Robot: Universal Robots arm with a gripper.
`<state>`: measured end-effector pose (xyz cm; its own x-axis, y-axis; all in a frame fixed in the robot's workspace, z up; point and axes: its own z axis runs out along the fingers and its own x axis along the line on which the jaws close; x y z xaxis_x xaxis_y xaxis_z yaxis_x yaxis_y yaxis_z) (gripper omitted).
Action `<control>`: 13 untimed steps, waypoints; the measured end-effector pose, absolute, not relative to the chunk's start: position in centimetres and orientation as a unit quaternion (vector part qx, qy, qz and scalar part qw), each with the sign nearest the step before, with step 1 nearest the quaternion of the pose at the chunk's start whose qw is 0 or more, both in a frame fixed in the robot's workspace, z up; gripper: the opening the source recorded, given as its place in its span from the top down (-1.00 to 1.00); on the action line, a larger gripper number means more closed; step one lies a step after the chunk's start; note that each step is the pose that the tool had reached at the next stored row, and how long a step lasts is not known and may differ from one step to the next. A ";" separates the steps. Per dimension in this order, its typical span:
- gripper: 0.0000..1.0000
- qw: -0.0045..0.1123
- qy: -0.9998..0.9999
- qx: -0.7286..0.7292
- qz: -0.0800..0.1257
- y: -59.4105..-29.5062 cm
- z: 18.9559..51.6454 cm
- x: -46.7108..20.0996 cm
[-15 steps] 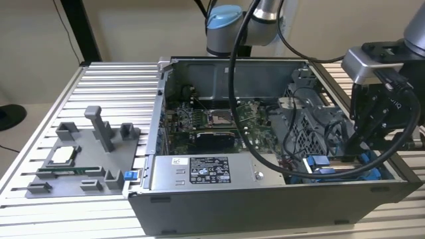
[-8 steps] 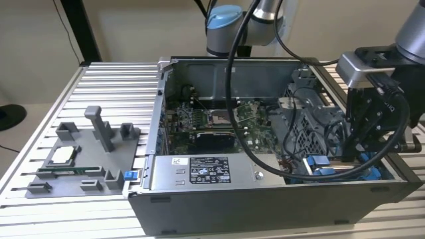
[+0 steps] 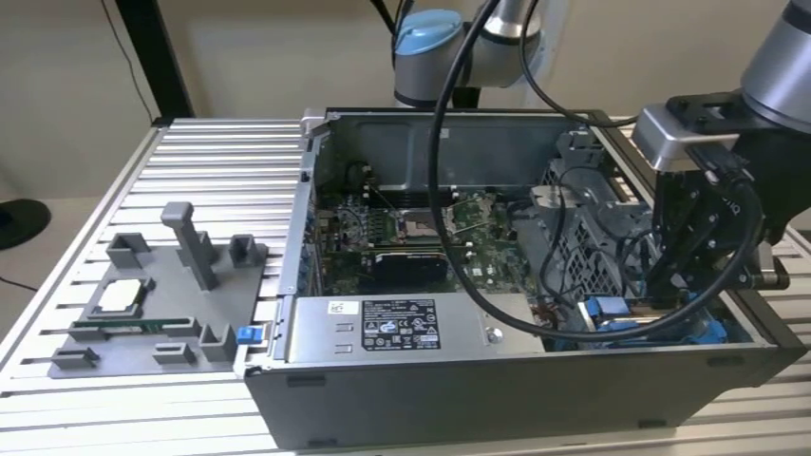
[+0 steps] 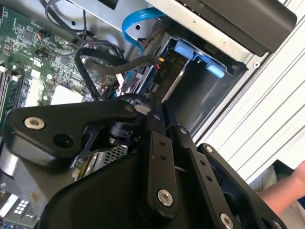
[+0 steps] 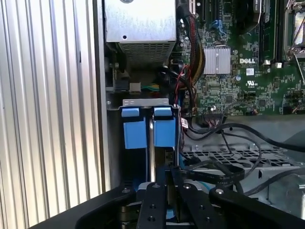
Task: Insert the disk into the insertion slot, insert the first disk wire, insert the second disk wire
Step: 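Insert the second disk wire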
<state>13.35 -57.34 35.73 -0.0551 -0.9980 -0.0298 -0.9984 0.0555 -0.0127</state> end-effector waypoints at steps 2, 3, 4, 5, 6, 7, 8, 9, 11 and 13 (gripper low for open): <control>1.00 0.016 0.726 -0.688 0.005 -57.2 35.6 13.5; 1.00 0.016 0.726 -0.688 0.005 -57.1 35.6 13.5; 1.00 0.016 0.725 -0.688 0.005 -57.0 35.5 13.6; 1.00 0.017 0.725 -0.689 0.004 -56.9 35.5 13.7; 1.00 0.017 0.725 -0.689 0.004 -56.8 35.4 13.7; 1.00 0.018 0.724 -0.690 0.003 -56.7 35.3 13.7; 1.00 0.018 0.723 -0.690 0.003 -56.7 35.3 13.7; 1.00 0.019 0.722 -0.691 0.002 -56.6 35.2 13.7; 1.00 0.020 0.721 -0.693 0.001 -56.6 35.1 13.7; 1.00 0.020 0.720 -0.693 0.001 -56.6 35.0 13.7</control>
